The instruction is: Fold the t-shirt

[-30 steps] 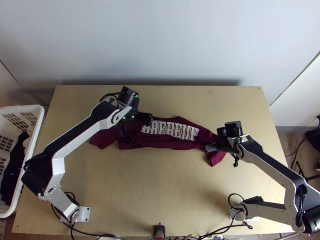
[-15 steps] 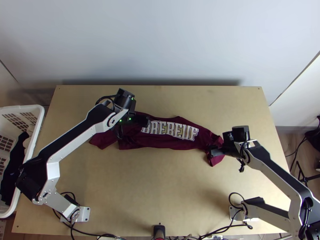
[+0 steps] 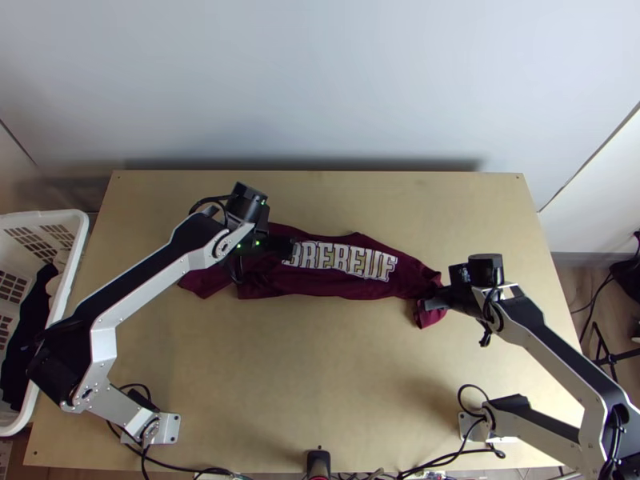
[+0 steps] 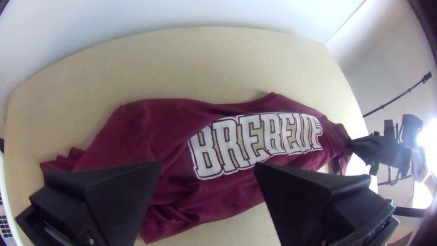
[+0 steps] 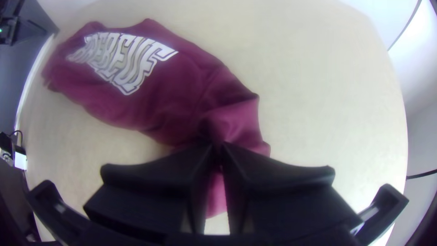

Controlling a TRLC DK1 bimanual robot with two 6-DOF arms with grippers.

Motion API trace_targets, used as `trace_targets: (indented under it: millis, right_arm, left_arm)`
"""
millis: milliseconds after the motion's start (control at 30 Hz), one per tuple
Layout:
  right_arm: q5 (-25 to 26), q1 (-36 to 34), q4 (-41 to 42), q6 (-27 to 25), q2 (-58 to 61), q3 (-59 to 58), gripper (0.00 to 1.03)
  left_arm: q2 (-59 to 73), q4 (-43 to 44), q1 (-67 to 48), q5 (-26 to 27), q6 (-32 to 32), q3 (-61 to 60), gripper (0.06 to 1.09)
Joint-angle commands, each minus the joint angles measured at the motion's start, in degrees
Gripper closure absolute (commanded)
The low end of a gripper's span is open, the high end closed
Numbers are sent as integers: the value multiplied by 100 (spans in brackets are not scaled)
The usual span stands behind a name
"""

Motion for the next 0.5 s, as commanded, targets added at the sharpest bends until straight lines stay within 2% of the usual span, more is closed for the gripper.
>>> trace_targets:
  millis: [0,233,467]
  right_arm:
    - [35,-15,-7,-89,-345,74,92]
    - [44,-50,-534,-168,-828,1120,92]
    - [308,-32,-851,377,-679,3449,96]
  left_arm:
    - [-51,40,14,15,53,-48,10]
    - [-253,49,-206,7,167,-505,10]
    - [-306,251,-224,15,273,-1041,10]
